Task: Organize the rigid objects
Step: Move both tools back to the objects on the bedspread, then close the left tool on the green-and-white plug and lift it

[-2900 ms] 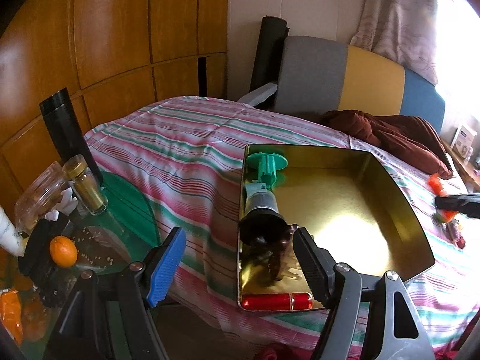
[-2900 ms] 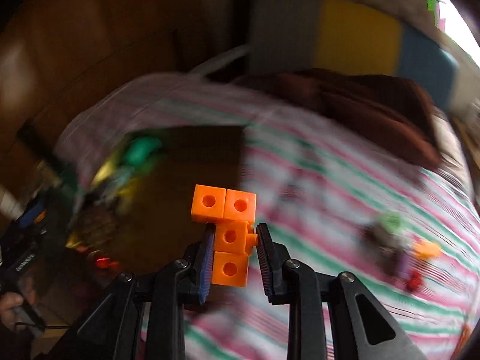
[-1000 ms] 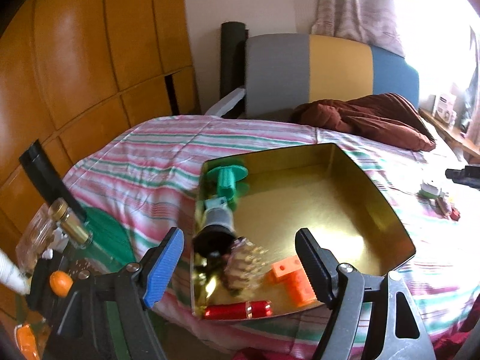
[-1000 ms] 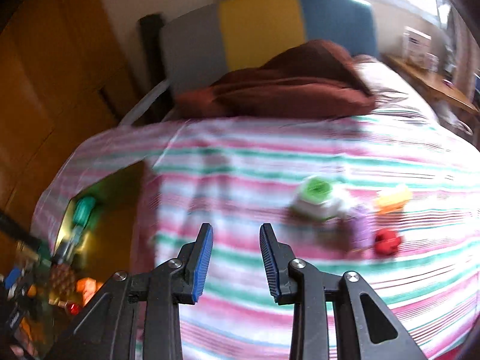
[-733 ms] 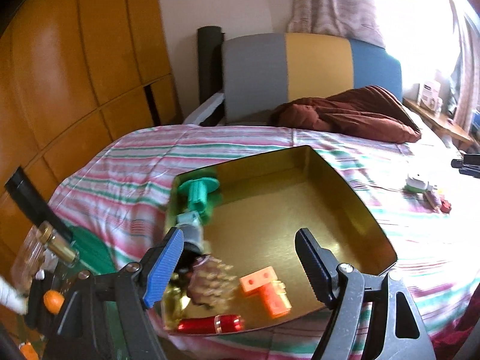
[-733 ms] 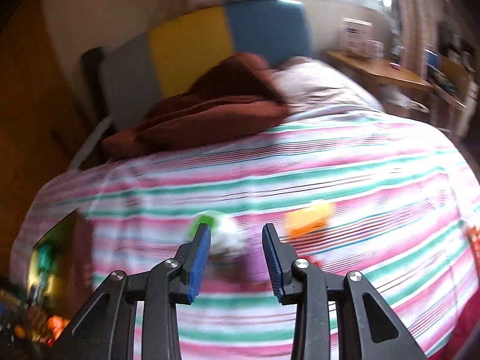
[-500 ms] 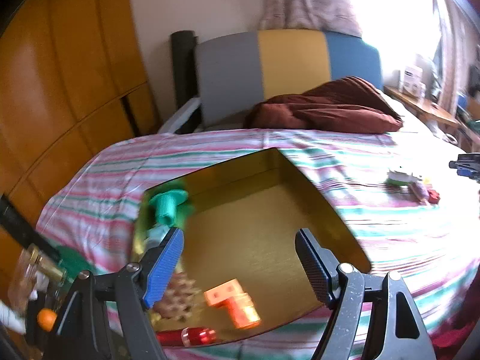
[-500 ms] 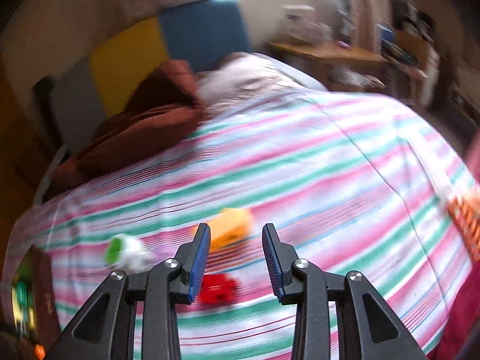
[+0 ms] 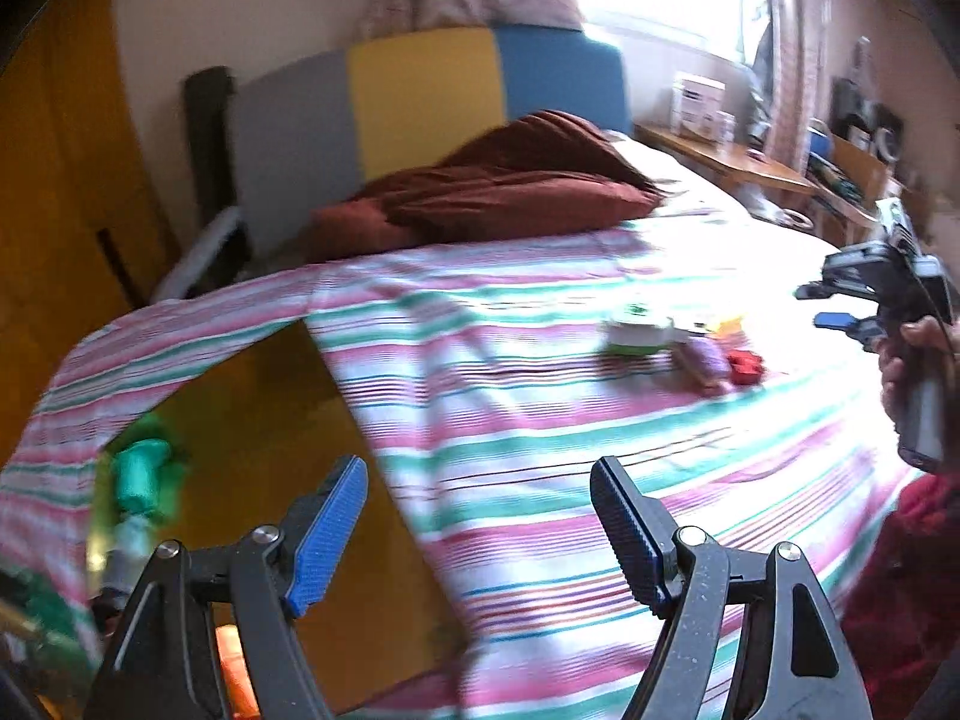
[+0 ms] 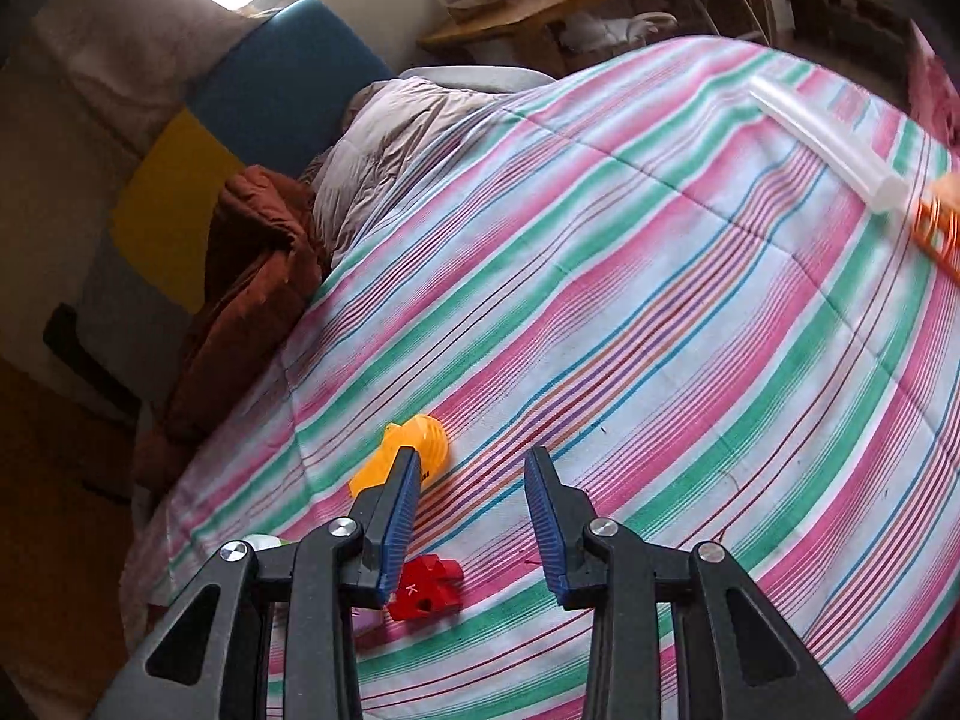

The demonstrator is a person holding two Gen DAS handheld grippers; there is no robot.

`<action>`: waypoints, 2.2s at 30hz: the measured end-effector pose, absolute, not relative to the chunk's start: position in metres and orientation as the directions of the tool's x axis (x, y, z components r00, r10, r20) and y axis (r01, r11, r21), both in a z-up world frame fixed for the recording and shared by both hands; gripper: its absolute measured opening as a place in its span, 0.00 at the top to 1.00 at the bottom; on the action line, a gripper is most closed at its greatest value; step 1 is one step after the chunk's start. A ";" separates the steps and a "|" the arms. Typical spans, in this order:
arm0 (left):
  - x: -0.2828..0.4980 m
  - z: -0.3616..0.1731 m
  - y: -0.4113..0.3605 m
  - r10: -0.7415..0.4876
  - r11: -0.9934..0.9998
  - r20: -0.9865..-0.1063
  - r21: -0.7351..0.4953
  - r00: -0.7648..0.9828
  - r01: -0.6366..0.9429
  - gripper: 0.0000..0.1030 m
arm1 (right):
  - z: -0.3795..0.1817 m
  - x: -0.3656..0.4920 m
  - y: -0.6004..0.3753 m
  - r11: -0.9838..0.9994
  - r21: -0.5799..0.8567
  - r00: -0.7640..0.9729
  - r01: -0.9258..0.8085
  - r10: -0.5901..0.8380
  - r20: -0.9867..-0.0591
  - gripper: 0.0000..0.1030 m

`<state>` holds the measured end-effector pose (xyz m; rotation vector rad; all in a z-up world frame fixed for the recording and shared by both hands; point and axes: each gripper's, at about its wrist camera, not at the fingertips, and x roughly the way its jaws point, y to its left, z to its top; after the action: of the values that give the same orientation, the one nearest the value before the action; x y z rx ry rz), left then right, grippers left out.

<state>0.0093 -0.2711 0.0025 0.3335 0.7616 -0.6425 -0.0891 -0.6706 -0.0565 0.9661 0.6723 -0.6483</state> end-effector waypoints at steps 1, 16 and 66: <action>0.010 0.000 -0.278 -0.419 0.755 -0.731 0.049 0.539 0.653 0.25 | -0.057 -0.091 -0.671 0.409 0.522 0.629 0.749 -0.186 -0.755 0.65; 0.058 -0.036 -0.379 -0.480 0.740 -0.839 -0.230 0.256 0.633 0.25 | -0.061 -0.071 -0.656 0.457 0.538 0.642 0.708 -0.098 -0.761 0.64; 0.072 -0.055 -0.404 -0.455 0.560 -0.883 -0.187 0.112 0.807 0.07 | -0.070 -0.064 -0.654 0.452 0.516 0.605 0.727 -0.067 -0.794 0.64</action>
<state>0.0725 -0.4042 -0.0546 0.3843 1.1135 -0.9603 -0.0637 -0.6538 -0.0699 0.9879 0.7859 -0.5583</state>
